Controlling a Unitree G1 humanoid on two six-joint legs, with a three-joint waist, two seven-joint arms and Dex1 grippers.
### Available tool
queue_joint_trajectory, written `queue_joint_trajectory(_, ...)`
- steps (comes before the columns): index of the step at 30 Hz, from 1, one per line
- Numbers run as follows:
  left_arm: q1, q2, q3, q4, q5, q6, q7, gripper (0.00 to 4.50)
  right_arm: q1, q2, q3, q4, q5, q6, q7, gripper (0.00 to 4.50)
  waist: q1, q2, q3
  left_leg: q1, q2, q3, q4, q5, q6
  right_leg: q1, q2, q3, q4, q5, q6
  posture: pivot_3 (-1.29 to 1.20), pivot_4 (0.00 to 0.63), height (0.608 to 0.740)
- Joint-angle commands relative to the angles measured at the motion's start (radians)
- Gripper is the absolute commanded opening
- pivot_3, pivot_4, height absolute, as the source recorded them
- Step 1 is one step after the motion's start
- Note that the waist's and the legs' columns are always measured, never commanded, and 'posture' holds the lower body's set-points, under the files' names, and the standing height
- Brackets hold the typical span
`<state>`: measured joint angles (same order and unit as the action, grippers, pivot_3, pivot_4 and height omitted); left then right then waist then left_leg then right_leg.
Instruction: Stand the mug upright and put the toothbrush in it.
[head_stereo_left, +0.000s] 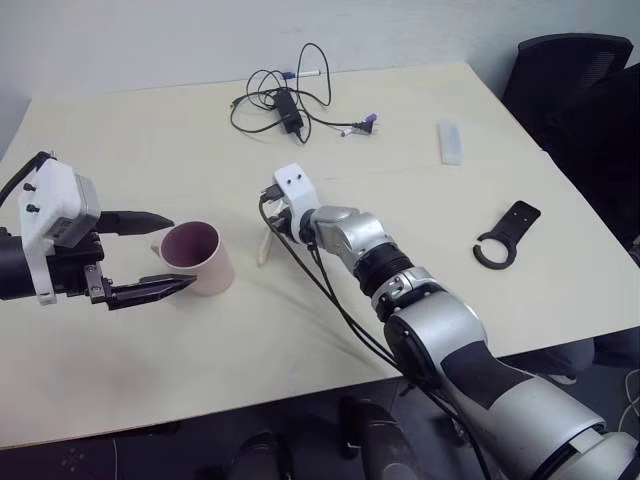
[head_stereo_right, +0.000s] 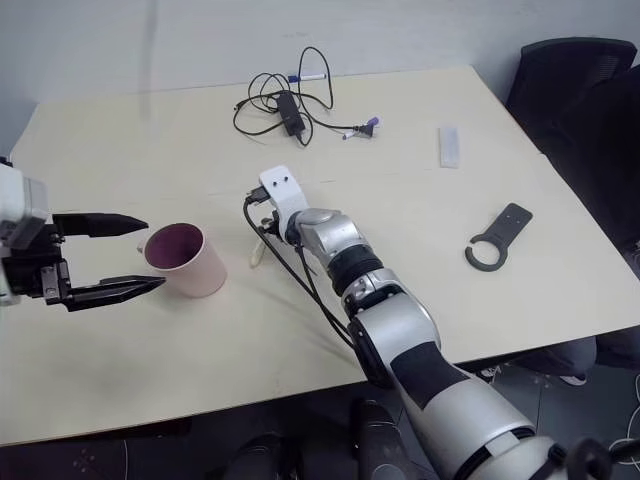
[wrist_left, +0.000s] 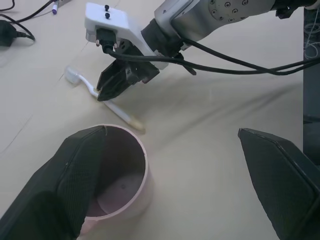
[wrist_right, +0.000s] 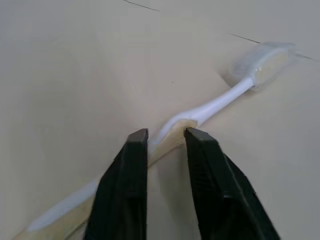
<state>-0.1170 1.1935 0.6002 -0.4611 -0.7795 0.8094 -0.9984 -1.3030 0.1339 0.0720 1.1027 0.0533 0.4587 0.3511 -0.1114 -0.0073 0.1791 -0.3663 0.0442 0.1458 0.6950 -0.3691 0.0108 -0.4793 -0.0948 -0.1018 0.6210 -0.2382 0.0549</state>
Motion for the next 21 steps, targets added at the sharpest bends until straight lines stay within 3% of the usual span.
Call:
queue_joint_trajectory(1, -0.018, 0.000, 0.010, 0.001, 0.007, -0.021, -0.004, 4.50, 0.021, 0.004, 0.023, 0.024, -0.033, 0.032, 0.013, 0.31, 0.000, 0.000, 0.000, 0.000, 0.000, 0.000, 0.000, 0.000, 0.000, 0.000, 0.000, 0.000, 0.000, 0.000, 0.000, 0.00, 0.150, 0.740)
queue_joint_trajectory(8, -0.027, -0.005, -0.015, 0.005, 0.013, -0.036, 0.003, 4.50, 0.000, 0.013, -0.021, 0.010, -0.016, 0.020, -0.021, 0.31, 0.000, -0.001, 0.000, 0.000, 0.000, 0.000, 0.000, 0.000, 0.000, 0.000, 0.000, 0.000, 0.001, 0.000, 0.000, 0.00, 0.150, 0.740)
queue_joint_trajectory(11, -0.028, -0.004, -0.023, 0.011, 0.019, -0.044, 0.000, 4.50, -0.008, 0.007, -0.051, -0.010, 0.004, 0.053, -0.042, 0.86, 0.001, -0.001, 0.000, 0.000, 0.000, 0.000, 0.001, 0.000, 0.000, 0.000, 0.000, 0.000, 0.001, 0.000, 0.000, 0.00, 0.150, 0.740)
queue_joint_trajectory(15, -0.030, -0.002, -0.030, 0.020, 0.024, -0.055, -0.005, 4.50, -0.030, 0.033, -0.148, -0.044, 0.080, 0.156, -0.106, 2.08, 0.001, -0.001, 0.000, -0.001, 0.000, 0.000, 0.001, 0.000, 0.000, 0.000, 0.000, 0.000, 0.001, 0.000, 0.000, 0.00, 0.150, 0.740)
queue_joint_trajectory(21, -0.040, 0.004, -0.043, 0.033, 0.030, -0.065, -0.009, 4.50, -0.037, 0.098, -0.255, -0.065, 0.168, 0.261, -0.220, 2.08, -0.003, -0.001, 0.000, -0.001, 0.002, 0.000, 0.001, 0.000, -0.001, -0.001, 0.000, 0.000, 0.001, 0.000, -0.001, 0.00, 0.150, 0.740)
